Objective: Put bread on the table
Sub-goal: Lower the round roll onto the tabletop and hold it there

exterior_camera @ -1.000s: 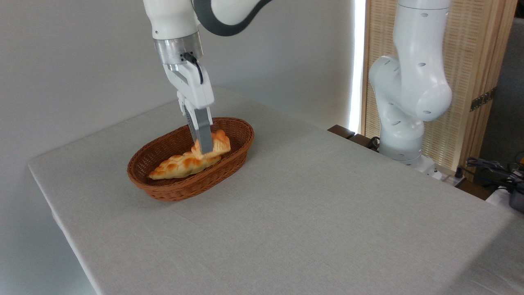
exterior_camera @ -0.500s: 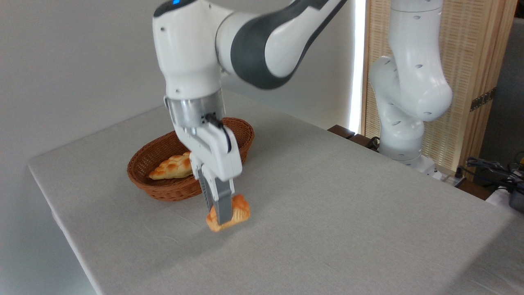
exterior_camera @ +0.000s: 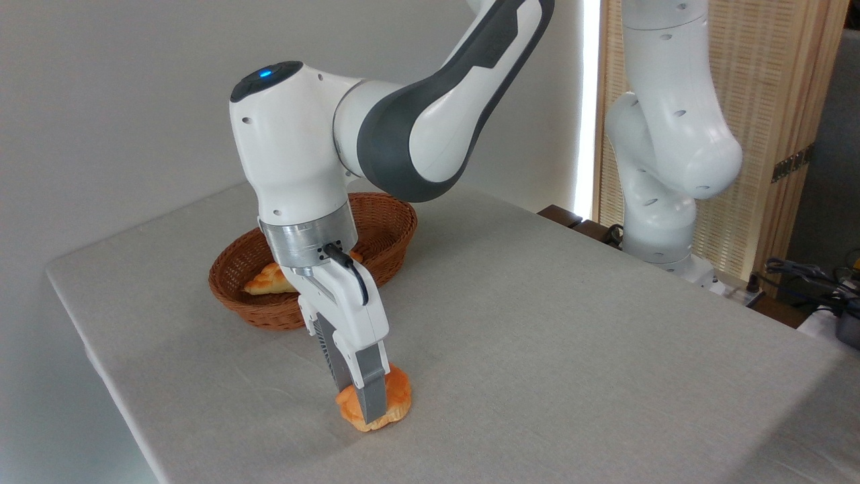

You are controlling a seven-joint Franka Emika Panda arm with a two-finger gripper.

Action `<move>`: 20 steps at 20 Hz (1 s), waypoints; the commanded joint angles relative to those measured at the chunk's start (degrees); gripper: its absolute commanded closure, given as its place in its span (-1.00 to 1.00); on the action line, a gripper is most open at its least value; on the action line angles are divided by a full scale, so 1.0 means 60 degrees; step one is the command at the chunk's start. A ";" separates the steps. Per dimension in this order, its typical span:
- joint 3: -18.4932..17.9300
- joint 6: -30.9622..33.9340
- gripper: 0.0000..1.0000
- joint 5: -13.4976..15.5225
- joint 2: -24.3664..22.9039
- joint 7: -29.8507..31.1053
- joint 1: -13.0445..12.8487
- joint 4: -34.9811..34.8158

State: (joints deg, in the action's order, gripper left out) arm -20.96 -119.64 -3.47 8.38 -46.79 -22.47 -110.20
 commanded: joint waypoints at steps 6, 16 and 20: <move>-0.0081 0.0077 -1.00 0.0007 -0.0019 0.0122 -0.0034 0.0202; -0.0081 0.0077 -1.00 0.0007 -0.0019 0.0122 -0.0034 0.0232; -0.0095 0.0077 -1.00 0.0007 -0.0034 0.0122 -0.0034 0.0246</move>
State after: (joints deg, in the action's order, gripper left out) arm -21.05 -119.64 -3.47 8.36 -46.78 -22.38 -109.33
